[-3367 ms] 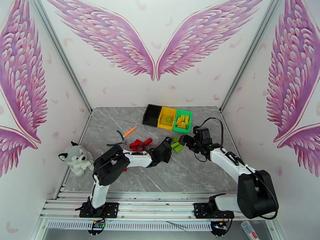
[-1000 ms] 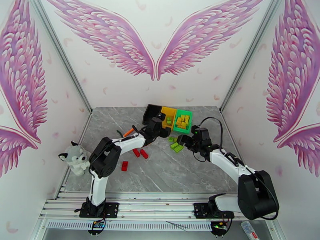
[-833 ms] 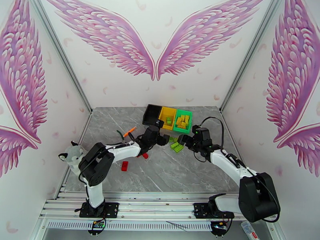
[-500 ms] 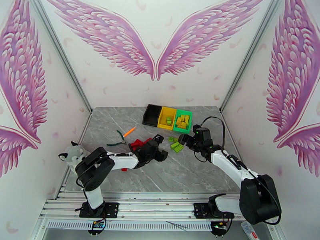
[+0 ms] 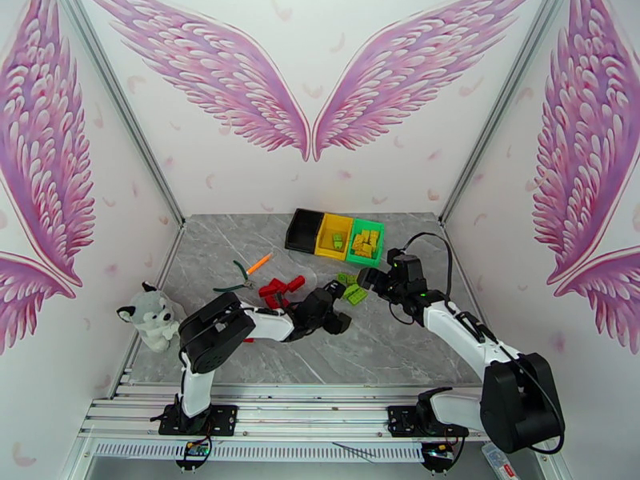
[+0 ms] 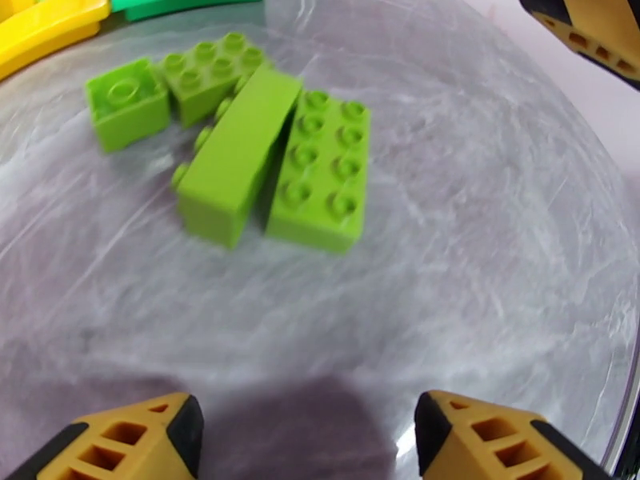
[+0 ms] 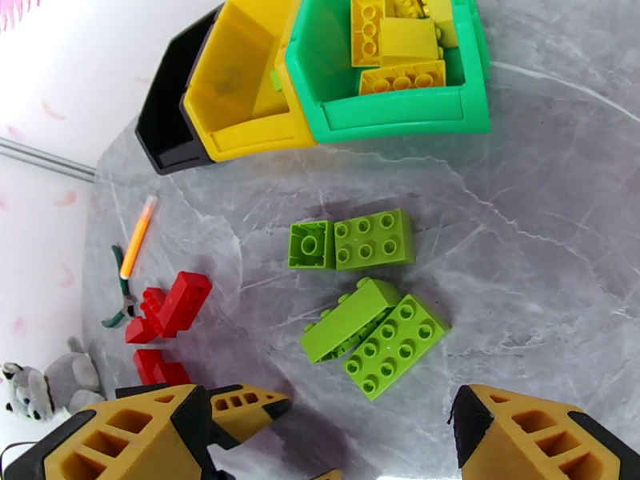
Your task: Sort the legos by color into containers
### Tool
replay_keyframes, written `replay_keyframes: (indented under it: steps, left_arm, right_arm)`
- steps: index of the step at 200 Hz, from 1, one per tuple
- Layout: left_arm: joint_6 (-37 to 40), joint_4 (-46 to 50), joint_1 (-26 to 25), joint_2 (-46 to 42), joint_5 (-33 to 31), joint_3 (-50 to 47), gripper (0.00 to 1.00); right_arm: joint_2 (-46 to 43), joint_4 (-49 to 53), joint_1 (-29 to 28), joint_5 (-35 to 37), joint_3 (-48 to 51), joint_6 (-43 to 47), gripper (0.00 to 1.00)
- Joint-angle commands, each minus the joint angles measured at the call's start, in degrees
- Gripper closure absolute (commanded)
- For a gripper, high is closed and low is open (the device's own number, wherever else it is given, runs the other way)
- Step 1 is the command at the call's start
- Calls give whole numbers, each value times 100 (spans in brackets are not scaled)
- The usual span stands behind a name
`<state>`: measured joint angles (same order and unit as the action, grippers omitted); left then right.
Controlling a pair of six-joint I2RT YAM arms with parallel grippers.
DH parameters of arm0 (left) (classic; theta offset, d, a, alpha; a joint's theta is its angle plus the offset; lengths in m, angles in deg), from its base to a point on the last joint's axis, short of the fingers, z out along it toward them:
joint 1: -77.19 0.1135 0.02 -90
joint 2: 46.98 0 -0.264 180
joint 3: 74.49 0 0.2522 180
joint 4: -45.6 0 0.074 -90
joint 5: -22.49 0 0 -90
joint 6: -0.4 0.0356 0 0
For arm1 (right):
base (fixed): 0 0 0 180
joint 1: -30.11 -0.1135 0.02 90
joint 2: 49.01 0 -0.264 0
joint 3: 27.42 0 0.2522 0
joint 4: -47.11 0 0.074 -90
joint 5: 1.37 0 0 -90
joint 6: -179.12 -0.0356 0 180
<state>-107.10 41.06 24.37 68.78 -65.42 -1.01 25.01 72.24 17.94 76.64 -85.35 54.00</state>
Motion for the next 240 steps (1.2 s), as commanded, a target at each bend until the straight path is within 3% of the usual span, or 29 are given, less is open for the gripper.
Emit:
replay_keyframes:
  steps: [1, 79, 163, 198, 240]
  left_arm:
    - [79, 164, -31, 333, 67, 403, 26]
    - [355, 954, -87, 1071, -634, 1723, 26]
    - [720, 1537, -197, 1641, -1149, 2635, 46]
    - [807, 1387, -263, 1507, -1103, 2436, 65]
    - [681, 691, -256, 577, -1000, 1215, 71]
  right_arm:
    - [-122, 171, -31, 135, 18, 10, 15]
    - [-139, 172, 30, 135, 45, -34, 14]
    - [-524, 199, 352, 236, 271, -198, 14]
    - [-555, 183, 424, 191, 309, -236, 15]
    - [-534, -20, 417, -47, 366, -224, 16]
